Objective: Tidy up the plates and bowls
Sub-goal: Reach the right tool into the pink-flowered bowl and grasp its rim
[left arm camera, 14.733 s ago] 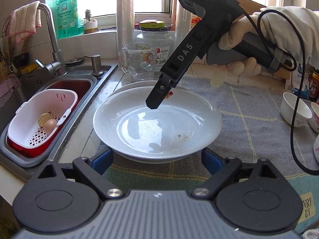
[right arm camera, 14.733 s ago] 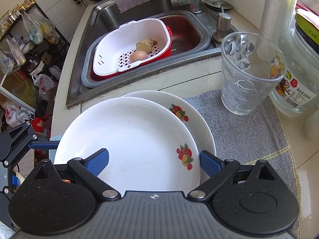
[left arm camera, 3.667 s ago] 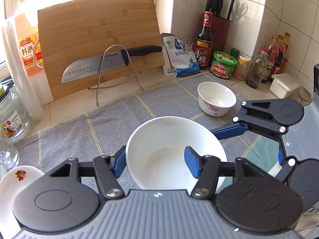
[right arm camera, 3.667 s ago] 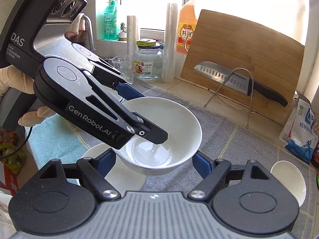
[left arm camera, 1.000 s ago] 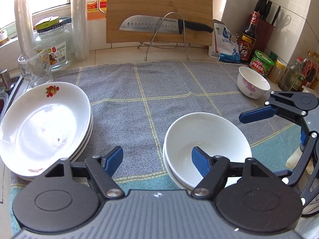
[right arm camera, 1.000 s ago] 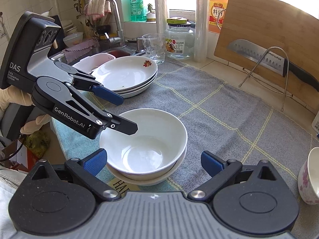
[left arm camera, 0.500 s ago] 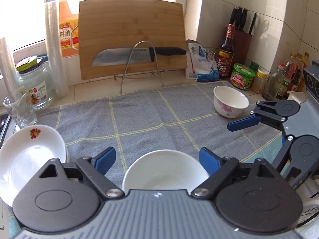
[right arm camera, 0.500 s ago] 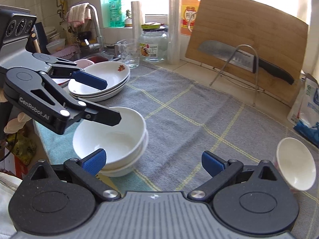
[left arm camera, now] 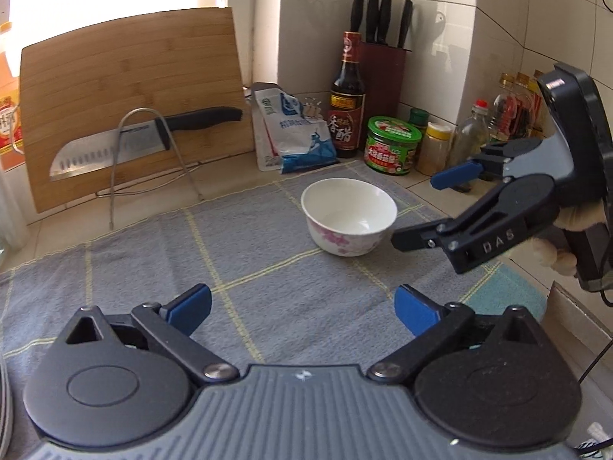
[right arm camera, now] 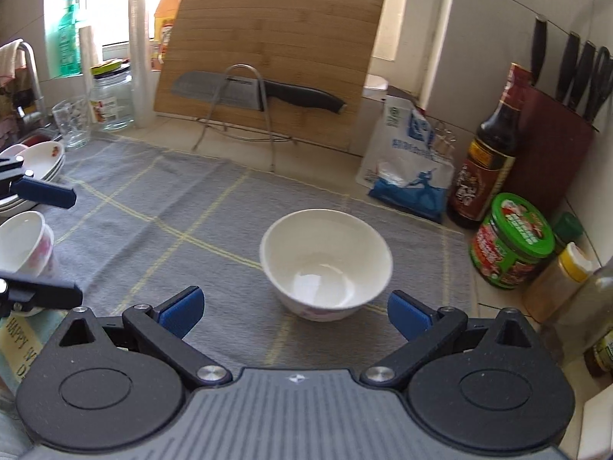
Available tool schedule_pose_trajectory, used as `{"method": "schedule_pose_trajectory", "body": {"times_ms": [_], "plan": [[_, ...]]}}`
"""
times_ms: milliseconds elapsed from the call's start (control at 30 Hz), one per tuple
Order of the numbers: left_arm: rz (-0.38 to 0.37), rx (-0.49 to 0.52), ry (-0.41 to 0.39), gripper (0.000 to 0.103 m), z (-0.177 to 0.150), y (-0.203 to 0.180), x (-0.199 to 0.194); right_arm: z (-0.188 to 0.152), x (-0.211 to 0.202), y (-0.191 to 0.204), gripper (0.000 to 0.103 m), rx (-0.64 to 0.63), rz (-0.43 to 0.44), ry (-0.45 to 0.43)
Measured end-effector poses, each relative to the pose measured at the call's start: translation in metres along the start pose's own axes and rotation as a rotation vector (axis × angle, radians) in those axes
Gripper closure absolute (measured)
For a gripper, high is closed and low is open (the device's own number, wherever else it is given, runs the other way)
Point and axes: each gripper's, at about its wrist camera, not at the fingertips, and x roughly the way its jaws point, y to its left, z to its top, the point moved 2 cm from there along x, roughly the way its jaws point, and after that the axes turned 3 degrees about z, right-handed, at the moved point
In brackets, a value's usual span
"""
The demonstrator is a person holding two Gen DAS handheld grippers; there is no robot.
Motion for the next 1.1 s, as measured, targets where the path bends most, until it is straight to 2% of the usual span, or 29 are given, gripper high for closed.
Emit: {"method": "schedule_pose_trajectory", "body": {"times_ms": [200,467,567,900,1000,1100], "plan": [[-0.019,0.034,-0.026,0.001,0.001,-0.030,0.042,0.003,0.014,-0.030,0.000,0.023,-0.012,0.018],[0.052,0.049,-0.068,0.001,0.007,-0.056,0.079,0.011,0.039,-0.051,0.000,0.036,0.053,0.037],[0.051,0.043,-0.089,0.001,0.012,-0.060,0.089,0.015,0.049,-0.056,0.000,0.038,0.082,0.041],[0.090,-0.004,-0.076,0.001,0.025,-0.060,0.123,0.026,0.077,-0.066,0.001,0.020,0.162,0.072],[0.089,0.006,-0.062,0.001,0.025,-0.060,0.130,0.028,0.085,-0.067,0.003,0.016,0.180,0.085],[0.097,0.025,-0.052,0.001,0.025,-0.061,0.136,0.030,0.090,-0.069,0.011,0.021,0.209,0.093]]}}
